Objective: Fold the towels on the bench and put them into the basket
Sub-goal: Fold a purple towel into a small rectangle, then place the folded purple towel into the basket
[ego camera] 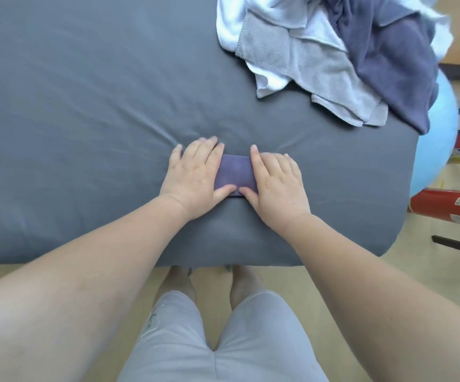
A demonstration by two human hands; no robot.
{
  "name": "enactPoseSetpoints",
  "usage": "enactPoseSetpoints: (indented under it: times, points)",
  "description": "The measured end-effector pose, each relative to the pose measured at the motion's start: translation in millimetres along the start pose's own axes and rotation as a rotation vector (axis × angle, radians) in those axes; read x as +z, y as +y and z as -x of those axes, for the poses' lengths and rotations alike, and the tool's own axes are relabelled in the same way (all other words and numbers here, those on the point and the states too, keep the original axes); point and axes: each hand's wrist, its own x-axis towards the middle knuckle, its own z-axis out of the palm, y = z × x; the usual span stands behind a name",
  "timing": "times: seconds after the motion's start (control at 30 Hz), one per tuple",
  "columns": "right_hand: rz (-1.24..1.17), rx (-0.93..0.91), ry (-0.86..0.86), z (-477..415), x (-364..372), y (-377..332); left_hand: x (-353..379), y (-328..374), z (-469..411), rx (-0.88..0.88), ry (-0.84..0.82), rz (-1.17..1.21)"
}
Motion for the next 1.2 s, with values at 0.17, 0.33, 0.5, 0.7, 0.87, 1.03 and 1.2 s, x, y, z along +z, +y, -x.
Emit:
enactPoseSetpoints:
  times: [0.17, 0.33, 0.5, 0.7, 0.87, 1.03, 1.2]
  points:
    - [-0.014, -0.090, -0.179, 2.9, -56.7, -9.0, -47.3, 2.3, 22.7, -0.149, -0.130, 0.198]
    - [-0.432, -0.045, -0.204, 18.3, -129.7, -21.3, -128.6, -2.7, 68.5, -0.363, -0.128, 0.622]
    - [-0.866, 0.100, -0.179, 32.1, -180.9, -44.9, -173.6, -21.9, 124.8, -0.470, 0.045, 1.239]
    - [-1.029, 0.139, -0.131, 32.2, -182.6, -119.1, -173.2, -64.3, 165.3, -0.533, 0.190, 1.484]
    - [-1.050, 0.124, -0.116, 17.5, -161.1, -213.5, -165.1, -149.1, 202.5, -0.550, 0.233, 1.502]
    - [-1.032, 0.162, -0.058, 6.6, -137.2, -351.2, -153.1, -273.2, 269.1, -0.552, 0.184, 1.520]
    - [-1.054, 0.190, -0.058, 7.1, -126.9, -491.2, -163.7, -388.9, 340.6, -0.541, 0.170, 1.515]
